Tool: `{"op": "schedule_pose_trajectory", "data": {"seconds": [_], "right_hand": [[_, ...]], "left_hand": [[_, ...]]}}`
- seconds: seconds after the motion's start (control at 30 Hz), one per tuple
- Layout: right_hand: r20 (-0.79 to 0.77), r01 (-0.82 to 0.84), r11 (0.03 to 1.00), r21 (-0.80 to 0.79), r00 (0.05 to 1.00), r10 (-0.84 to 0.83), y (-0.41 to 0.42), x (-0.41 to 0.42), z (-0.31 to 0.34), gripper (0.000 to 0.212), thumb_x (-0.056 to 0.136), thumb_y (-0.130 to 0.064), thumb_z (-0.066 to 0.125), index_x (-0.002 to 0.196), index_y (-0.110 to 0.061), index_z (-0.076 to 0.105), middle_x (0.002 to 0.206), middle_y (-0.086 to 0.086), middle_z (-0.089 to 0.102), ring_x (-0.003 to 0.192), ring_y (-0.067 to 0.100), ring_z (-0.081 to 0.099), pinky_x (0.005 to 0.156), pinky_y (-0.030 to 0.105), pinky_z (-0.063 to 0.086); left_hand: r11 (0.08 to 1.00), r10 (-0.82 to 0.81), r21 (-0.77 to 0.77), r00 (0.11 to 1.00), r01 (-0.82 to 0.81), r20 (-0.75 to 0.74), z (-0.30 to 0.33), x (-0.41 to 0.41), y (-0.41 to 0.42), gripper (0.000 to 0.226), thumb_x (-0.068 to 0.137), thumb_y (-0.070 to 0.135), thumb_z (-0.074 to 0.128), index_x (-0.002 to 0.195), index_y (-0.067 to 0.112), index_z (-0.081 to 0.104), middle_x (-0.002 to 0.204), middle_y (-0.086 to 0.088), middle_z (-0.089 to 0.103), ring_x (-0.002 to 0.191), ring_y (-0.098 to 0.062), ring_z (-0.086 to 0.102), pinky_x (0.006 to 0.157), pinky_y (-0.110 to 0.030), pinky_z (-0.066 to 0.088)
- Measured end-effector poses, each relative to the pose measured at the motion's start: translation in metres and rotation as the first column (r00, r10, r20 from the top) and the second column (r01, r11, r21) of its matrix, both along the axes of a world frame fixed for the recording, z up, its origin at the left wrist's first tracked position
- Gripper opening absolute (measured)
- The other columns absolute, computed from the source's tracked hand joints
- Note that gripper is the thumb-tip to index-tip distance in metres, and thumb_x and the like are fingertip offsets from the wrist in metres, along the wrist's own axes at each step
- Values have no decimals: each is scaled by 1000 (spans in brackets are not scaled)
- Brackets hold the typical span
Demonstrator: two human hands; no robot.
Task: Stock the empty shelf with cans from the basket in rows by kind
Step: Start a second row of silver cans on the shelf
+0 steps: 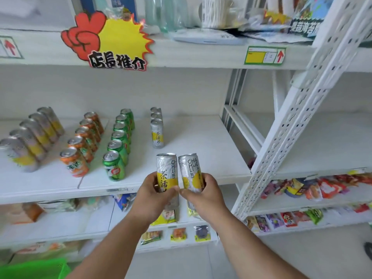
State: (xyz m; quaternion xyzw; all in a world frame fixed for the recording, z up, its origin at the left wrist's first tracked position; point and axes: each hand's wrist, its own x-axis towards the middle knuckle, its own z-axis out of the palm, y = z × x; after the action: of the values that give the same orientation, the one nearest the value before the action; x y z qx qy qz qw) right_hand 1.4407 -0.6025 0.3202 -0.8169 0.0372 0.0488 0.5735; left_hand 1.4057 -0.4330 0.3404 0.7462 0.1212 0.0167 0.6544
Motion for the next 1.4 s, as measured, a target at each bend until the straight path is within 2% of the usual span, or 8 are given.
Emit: {"op": "schedule_pose_trajectory", "data": {"seconds": [0.27, 0.4, 0.5, 0.77, 0.93, 1.13, 1.27, 1.4], "right_hand": [[-1, -13, 999, -37, 1000, 13, 18, 38, -13, 60, 74, -39, 88, 112, -29, 42, 98, -9, 67, 83, 7, 68, 69, 29, 54], [-29, -61, 995, 84, 998, 63, 26, 68, -21, 54, 87, -36, 80, 126, -28, 43, 106, -6, 66, 87, 7, 67, 60, 18, 48], [-65, -60, 983, 174, 995, 73, 32, 98, -26, 47, 91, -33, 74, 128, -28, 45, 110, 0, 66, 93, 14, 67, 66, 26, 51], [-74, -55, 997, 63, 996, 60, 26, 169, -46, 22, 80, -15, 72, 98, -19, 62, 84, 7, 68, 65, 10, 60, 61, 33, 55], [39, 25, 995, -92, 999, -22, 24, 190, -71, 50, 61, -43, 89, 95, -29, 54, 98, -4, 62, 83, 11, 65, 71, 30, 55], [194, 91, 988, -127, 979, -66, 36, 198, -79, 61, 61, -30, 95, 101, -30, 48, 101, -7, 57, 92, 17, 60, 77, 28, 48], [174, 147, 980, -137, 977, -122, 36, 194, -83, 64, 61, -29, 97, 100, -28, 46, 96, -6, 60, 88, 21, 62, 76, 34, 53], [65, 100, 976, -193, 994, -89, 31, 193, -78, 70, 58, -42, 94, 109, -24, 49, 104, -3, 63, 96, 22, 65, 81, 37, 57]], "left_hand": [[999, 33, 10, 999, -33, -38, -14, 30, 18, 42, 78, 22, 87, 111, 28, 61, 92, 3, 76, 82, -9, 73, 67, -24, 59], [999, 44, 15, 998, -43, -48, -20, 60, 26, 43, 80, 20, 85, 113, 26, 60, 95, 0, 75, 78, -6, 72, 60, -18, 56], [998, 62, 20, 996, -61, -61, -25, 87, 30, 43, 80, 21, 85, 114, 27, 59, 97, 0, 74, 78, -7, 72, 59, -15, 54], [993, 102, 70, 988, -94, -120, -53, 157, 37, 53, 78, 22, 86, 120, 29, 55, 102, 1, 74, 94, -18, 71, 80, -31, 58], [989, 116, 104, 985, -104, -125, -73, 174, 41, 54, 76, 19, 87, 117, 33, 54, 104, 2, 74, 97, -15, 70, 85, -34, 58], [988, 55, 153, 989, -33, -139, -83, 180, 58, 56, 79, 10, 84, 121, 29, 53, 105, 2, 73, 95, -17, 70, 81, -25, 52], [979, 2, 202, 990, 27, -142, -83, 179, 71, 57, 80, 3, 81, 125, 23, 53, 111, 5, 71, 102, -3, 66, 85, -7, 46], [974, -27, 218, 987, 62, -160, -84, 176, 77, 60, 80, 12, 84, 129, 24, 52, 116, 7, 70, 108, -1, 64, 81, -5, 47]]}}
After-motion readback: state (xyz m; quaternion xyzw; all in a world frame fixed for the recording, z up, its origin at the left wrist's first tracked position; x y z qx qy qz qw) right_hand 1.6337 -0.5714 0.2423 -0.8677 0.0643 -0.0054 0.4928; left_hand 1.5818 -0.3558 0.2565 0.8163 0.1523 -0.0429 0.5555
